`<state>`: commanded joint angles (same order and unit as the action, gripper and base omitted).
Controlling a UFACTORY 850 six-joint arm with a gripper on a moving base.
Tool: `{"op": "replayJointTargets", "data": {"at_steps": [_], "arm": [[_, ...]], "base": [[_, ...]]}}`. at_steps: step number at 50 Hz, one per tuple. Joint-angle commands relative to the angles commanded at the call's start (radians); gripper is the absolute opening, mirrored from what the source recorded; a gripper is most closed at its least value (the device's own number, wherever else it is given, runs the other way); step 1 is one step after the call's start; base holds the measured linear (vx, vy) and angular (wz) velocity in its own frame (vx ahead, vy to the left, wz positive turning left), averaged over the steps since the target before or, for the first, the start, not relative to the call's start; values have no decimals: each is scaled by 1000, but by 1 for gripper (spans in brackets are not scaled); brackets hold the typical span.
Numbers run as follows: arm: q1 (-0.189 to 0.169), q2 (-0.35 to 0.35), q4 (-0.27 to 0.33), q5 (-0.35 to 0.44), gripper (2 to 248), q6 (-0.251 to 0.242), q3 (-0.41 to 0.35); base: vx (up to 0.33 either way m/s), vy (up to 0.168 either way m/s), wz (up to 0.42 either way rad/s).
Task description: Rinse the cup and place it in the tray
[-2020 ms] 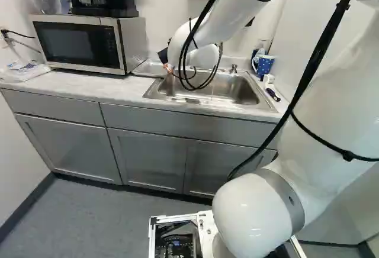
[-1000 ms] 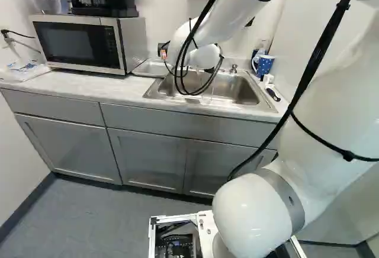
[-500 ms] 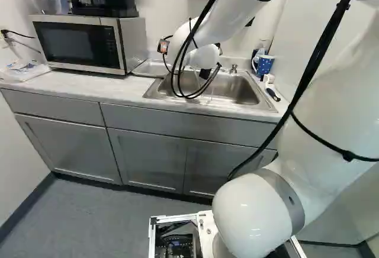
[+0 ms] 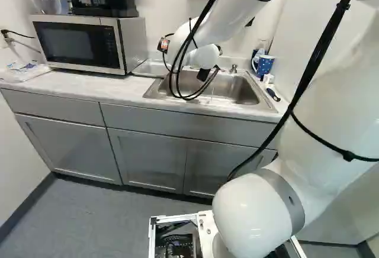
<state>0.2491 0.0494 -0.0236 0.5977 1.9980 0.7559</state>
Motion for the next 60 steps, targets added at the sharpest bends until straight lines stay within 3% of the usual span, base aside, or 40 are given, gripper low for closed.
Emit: {"op": "replayJointTargets", "data": {"at_steps": [46,60], "arm": [[0,0,0,0,126,0,0],[0,0,0,0,126,-107,0]], "base": [[0,0,0],[0,0,0]]}}
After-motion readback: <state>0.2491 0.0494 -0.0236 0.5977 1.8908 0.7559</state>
